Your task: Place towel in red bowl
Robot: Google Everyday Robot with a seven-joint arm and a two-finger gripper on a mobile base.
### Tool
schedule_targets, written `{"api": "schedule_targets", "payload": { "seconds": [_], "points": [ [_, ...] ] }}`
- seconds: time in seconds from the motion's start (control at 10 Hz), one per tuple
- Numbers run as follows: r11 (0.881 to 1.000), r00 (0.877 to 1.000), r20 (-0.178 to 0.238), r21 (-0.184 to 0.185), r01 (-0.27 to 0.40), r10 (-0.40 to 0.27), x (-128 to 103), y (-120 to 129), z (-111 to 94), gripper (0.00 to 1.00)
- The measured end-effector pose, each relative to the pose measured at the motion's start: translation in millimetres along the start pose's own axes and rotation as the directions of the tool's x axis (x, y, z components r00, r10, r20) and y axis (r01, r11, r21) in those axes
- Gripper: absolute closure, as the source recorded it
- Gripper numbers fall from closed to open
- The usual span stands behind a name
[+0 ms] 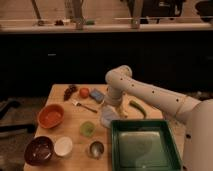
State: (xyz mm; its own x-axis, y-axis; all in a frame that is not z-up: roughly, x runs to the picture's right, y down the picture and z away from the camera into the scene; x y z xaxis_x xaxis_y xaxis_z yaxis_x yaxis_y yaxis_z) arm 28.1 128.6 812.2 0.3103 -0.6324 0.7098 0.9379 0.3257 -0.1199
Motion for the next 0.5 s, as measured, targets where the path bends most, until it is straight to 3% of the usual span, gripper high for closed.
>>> {"api": "schedule_targets", "payload": {
  "seconds": [0.3, 0.5],
  "points": [
    [0.999, 0.999, -0.014, -0.014, 0.049, -0.049, 4.3, -15.1, 4.3, 0.20],
    [0.996, 0.996, -0.002, -0.033, 0.088, -0.088, 10.8, -27.5, 11.7, 0.20]
  ]
}}
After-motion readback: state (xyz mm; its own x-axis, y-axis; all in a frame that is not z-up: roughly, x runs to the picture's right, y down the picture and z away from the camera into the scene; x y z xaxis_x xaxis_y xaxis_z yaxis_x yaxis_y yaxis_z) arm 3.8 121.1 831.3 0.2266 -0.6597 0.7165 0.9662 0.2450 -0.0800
